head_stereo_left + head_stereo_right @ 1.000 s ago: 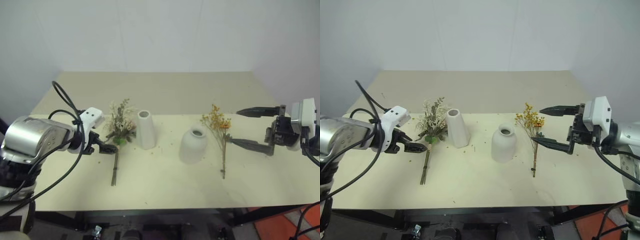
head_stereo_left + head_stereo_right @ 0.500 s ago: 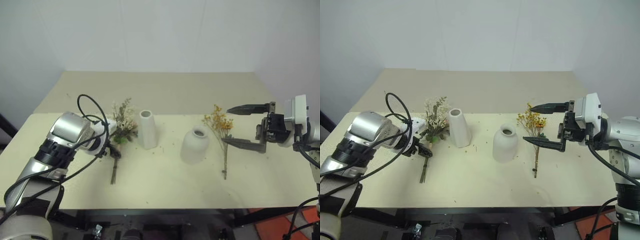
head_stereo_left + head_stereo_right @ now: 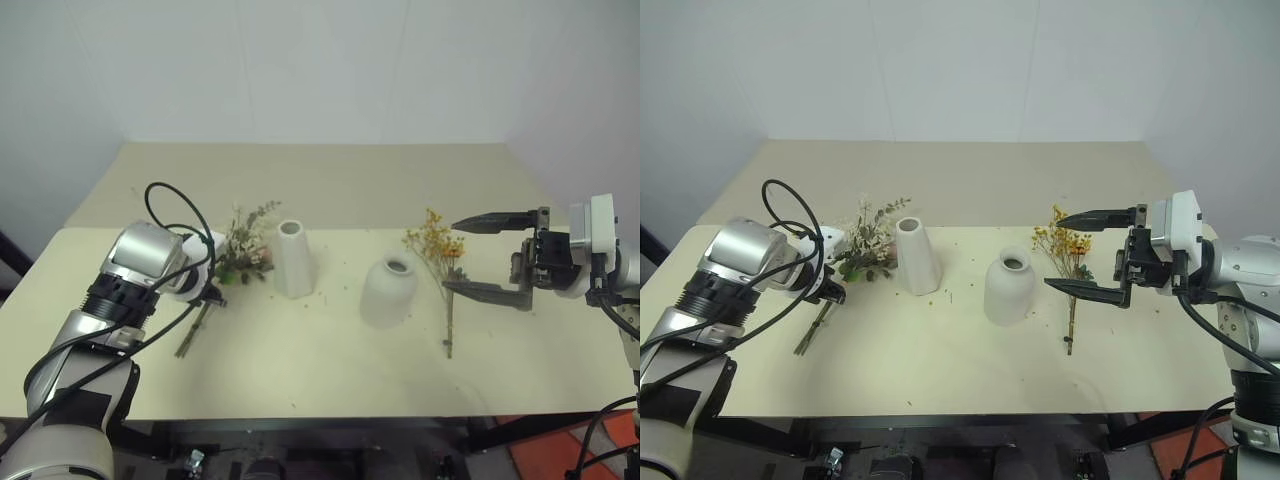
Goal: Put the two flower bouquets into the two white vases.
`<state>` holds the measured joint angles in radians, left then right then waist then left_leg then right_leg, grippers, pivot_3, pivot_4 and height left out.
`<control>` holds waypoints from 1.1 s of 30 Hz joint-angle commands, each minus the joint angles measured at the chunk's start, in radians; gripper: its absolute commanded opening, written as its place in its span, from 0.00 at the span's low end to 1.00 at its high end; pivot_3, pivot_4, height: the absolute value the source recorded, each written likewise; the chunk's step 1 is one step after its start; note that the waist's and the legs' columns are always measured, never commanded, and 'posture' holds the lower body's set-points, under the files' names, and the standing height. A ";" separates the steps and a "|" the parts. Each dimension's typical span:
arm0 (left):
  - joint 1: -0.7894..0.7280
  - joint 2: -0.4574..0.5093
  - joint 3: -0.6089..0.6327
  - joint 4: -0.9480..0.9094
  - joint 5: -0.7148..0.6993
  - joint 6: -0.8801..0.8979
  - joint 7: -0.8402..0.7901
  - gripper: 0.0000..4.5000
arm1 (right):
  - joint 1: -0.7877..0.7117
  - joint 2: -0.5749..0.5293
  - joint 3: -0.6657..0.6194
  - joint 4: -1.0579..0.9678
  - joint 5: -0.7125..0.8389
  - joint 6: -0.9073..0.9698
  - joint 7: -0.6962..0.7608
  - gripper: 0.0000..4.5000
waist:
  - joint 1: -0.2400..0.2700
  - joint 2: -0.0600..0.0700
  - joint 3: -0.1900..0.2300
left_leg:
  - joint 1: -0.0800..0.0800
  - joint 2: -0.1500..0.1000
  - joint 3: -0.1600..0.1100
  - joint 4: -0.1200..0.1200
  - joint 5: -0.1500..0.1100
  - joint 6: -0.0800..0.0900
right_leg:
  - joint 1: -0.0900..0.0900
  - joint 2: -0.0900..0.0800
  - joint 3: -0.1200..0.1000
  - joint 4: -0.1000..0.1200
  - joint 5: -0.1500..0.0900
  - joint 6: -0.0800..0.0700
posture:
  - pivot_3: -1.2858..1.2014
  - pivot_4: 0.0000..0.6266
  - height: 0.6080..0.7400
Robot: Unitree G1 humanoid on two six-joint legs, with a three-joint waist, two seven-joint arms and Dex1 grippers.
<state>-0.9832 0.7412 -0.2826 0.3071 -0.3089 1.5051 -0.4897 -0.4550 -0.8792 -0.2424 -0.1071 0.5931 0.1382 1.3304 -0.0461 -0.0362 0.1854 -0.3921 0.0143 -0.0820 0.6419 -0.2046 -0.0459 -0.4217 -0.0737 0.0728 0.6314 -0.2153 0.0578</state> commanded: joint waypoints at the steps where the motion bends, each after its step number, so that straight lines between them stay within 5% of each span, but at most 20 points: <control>1: -0.013 0.011 0.125 -0.043 0.050 -0.102 0.063 0.03 | -0.008 -0.009 -0.019 0.002 0.028 0.018 0.005 1.00 | 0.001 0.000 0.000 | 0.000 0.000 0.000 0.000 0.000 0.000 | 0.000 0.000 0.000 0.000 0.000 0.000 | 0.52 0.24 1.00; 7: 0.035 -0.081 0.372 -0.159 0.065 -0.472 0.186 0.03 | -0.032 -0.004 -0.001 0.025 0.040 0.093 -0.026 1.00 | 0.005 0.000 0.000 | 0.000 0.000 0.000 0.001 0.000 0.000 | 0.001 -0.001 0.000 0.000 0.001 0.000 | 0.52 0.24 1.00; 12: 0.014 -0.166 0.451 -0.190 0.052 -0.736 0.201 0.03 | -0.055 -0.008 0.003 0.012 0.047 0.169 -0.076 1.00 | 0.008 0.000 0.000 | -0.001 -0.001 0.000 0.001 0.000 0.000 | 0.001 -0.002 0.000 -0.001 0.005 -0.005 | 0.52 0.24 1.00; 20: -0.101 -0.271 0.535 -0.154 -0.114 -0.771 0.087 0.03 | -0.090 -0.005 0.012 -0.001 0.050 0.257 -0.127 1.00 | 0.006 0.000 0.000 | -0.002 -0.002 0.000 0.003 0.000 0.000 | 0.001 -0.002 0.000 -0.002 0.003 0.002 | 0.52 0.24 1.00; 33: -0.185 -0.292 0.521 -0.116 -0.253 -0.711 -0.058 0.03 | -0.090 -0.002 0.019 -0.048 0.047 0.340 -0.196 1.00 | 0.001 0.000 0.000 | -0.002 -0.002 0.000 0.003 0.000 0.000 | 0.000 -0.002 0.000 -0.002 0.002 0.002 | 0.52 0.24 1.00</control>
<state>-1.1322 0.4452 0.2282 0.2098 -0.5407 0.7906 -0.5338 -0.5367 -0.8783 -0.2032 -0.1249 0.6292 0.4809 1.1437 -0.0453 -0.0364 0.1855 -0.3943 0.0127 -0.0820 0.6446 -0.2043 -0.0463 -0.4214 -0.0755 0.0729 0.6298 -0.2129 0.0602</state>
